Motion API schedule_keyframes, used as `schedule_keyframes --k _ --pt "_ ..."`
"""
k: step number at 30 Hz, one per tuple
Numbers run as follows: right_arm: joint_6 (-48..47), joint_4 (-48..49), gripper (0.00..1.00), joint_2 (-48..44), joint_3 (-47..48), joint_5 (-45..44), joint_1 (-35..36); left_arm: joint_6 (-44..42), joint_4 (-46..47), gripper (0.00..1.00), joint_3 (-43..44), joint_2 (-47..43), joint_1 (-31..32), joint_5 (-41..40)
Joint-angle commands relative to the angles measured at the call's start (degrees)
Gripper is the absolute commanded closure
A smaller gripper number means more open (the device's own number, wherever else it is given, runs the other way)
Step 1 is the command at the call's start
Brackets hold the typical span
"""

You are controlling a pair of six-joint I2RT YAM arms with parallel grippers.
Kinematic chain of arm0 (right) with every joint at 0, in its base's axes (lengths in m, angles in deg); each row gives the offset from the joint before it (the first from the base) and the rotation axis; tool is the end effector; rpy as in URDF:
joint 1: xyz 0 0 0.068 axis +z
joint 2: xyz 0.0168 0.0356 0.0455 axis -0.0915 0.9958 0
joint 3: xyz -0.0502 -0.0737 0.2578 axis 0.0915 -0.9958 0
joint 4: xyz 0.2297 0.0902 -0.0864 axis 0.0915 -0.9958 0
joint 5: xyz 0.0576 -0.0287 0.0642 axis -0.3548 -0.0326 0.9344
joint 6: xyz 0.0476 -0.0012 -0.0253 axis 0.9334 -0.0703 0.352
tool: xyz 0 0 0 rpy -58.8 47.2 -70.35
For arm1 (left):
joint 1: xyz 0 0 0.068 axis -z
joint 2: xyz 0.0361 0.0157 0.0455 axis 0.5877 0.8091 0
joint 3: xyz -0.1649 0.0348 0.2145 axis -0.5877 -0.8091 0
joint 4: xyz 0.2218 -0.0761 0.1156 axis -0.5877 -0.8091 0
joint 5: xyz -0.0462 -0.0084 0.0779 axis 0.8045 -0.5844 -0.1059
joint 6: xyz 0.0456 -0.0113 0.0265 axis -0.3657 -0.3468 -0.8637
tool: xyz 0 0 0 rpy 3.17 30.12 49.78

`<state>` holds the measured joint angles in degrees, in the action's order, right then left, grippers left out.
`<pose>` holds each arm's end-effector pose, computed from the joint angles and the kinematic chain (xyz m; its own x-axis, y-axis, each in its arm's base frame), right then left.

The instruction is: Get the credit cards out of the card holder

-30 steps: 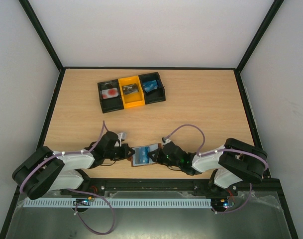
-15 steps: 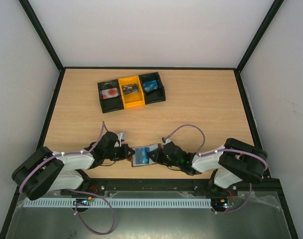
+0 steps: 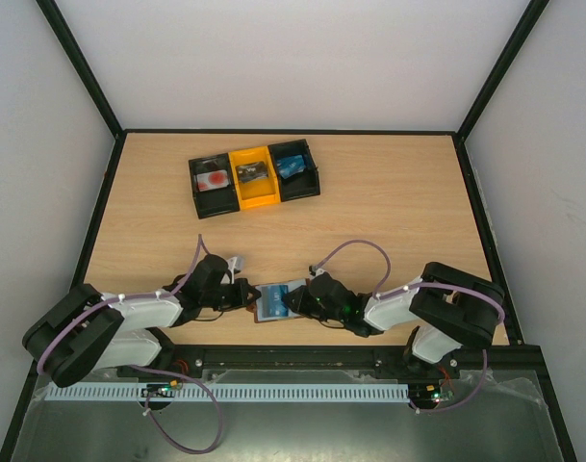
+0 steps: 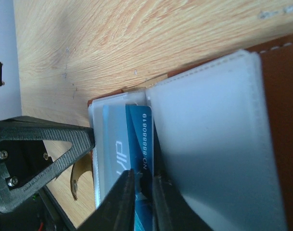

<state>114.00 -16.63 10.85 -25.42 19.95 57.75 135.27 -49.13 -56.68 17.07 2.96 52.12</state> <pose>0.1052 0.2215 0.1097 -0.9764 0.1427 -0.1623 -0.0601 0.5420 0.8383 0.1414 -0.1318 0.1136 -0.9407 -0.1757 -0.2902 0.1151 0.6395 -0.7602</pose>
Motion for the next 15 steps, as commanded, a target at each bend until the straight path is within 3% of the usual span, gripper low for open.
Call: schedule_keyframes --k 1,15 --pt "-0.6 -0.4 0.95 -0.1 0.3 -1.1 0.3 -0.9 -3.7 0.98 -1.6 0.7 0.3 -1.0" --pt "0.2 -2.4 0.98 -4.7 -3.2 -4.1 0.3 -0.8 -4.1 0.98 -0.9 1.1 0.3 -1.2"
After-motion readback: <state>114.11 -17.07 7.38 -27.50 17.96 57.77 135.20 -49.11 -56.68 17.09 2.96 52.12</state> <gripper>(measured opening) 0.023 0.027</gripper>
